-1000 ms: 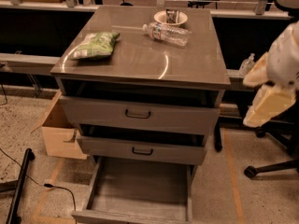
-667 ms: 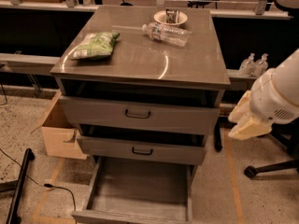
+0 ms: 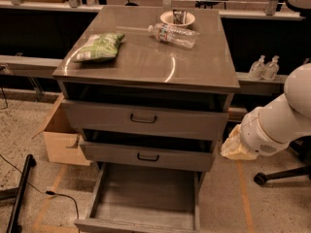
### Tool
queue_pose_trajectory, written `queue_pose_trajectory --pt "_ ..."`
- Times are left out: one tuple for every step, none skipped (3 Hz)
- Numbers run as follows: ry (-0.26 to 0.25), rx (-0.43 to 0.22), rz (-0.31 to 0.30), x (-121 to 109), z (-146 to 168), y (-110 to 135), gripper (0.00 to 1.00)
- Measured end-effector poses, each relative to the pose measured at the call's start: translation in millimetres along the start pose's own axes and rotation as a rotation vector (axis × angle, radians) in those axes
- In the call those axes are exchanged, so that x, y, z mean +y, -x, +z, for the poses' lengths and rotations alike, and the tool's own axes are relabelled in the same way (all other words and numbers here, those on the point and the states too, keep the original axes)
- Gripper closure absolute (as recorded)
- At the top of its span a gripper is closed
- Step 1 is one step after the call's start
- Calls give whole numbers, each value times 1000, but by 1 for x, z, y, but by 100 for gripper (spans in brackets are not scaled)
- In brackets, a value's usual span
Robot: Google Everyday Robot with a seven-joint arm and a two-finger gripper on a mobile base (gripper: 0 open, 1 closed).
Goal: Close bottom drawer
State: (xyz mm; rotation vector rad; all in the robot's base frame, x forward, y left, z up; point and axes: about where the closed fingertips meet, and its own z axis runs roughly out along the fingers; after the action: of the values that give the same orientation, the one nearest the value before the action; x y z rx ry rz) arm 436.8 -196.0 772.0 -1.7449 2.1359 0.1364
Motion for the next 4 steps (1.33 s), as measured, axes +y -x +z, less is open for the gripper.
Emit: queue_pose_trajectory --pt "3 1 -1 1 -1 0 100" --pt "45 -24 29 16 46 -9 100" --pt "120 -73 77 52 142 -26 100" --pt "143 -133 58 77 217 -30 100"
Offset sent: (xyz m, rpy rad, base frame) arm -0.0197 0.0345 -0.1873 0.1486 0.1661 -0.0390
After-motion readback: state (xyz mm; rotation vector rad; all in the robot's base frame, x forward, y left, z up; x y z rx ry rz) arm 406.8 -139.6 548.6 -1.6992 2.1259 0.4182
